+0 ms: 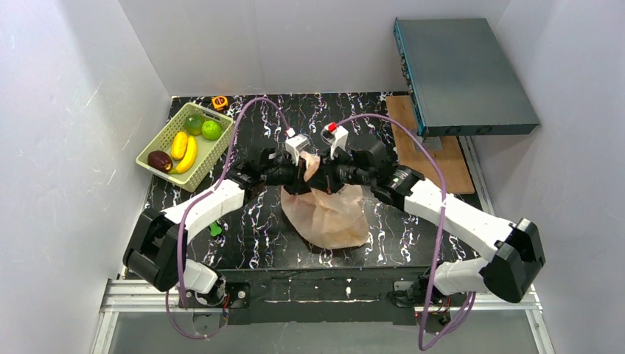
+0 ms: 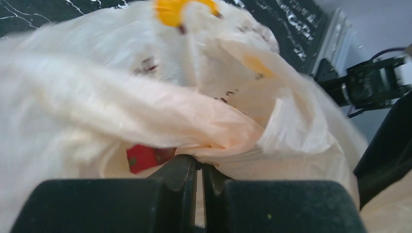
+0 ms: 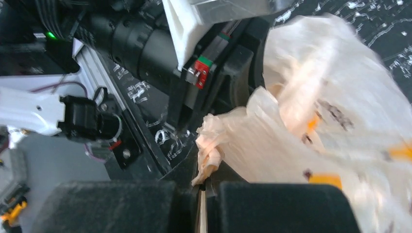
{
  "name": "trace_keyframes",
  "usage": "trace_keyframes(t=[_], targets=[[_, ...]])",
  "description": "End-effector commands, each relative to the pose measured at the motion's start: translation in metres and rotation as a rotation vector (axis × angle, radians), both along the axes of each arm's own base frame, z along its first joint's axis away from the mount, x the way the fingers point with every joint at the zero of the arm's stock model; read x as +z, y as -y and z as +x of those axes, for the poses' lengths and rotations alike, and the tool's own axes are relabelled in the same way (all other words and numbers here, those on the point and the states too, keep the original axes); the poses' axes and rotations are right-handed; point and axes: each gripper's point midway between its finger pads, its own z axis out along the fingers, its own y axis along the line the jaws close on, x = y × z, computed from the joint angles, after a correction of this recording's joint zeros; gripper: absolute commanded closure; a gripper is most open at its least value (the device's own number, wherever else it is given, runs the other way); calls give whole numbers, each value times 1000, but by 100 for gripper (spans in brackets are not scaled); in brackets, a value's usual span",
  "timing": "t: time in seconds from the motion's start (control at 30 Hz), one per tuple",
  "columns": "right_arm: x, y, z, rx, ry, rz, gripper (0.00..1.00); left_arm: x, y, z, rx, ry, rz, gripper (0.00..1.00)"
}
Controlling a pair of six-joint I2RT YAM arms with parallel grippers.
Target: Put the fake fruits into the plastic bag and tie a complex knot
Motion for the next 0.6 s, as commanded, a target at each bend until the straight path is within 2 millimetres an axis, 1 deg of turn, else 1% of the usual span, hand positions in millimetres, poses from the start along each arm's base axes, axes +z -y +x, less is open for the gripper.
trace_keyframes(t=[0.0,0.07,0.1,0.13,0.17,0.2,0.23,0.27,0.3,0.33,0.37,0.43,0.47,0.5,0.57], targets=[[73,-40,7,19,21,242,99,22,7,-4,-38,-101,-179,100],[77,-41,6,44,39,238,99,30,9,-13,-73,-129,-219,100],[78,-38,2,70,55,227,91,32,10,-16,-79,-141,-233,100],[76,-31,-3,101,67,202,79,34,10,-18,-84,-146,-241,100],[72,-21,-8,117,64,165,56,33,9,-19,-80,-154,-241,100],[77,-9,-15,135,90,148,37,33,9,-20,-76,-162,-243,100],[77,2,-19,145,108,113,25,32,9,-22,-81,-173,-244,100],[78,15,-25,147,129,79,14,33,9,-23,-85,-176,-243,100],[80,26,-28,144,157,49,7,32,8,-24,-87,-181,-241,100],[83,38,-32,135,177,27,2,32,8,-24,-90,-184,-242,100],[89,48,-36,130,200,19,2,31,8,-25,-94,-187,-240,100],[95,67,-37,96,244,-8,2,31,9,-26,-104,-192,-242,100],[96,77,-33,55,254,-25,5,30,9,-26,-105,-197,-240,100],[93,86,-27,22,257,-45,13,30,9,-26,-106,-198,-241,100],[79,102,-13,-54,247,-97,31,30,10,-26,-113,-199,-239,100]])
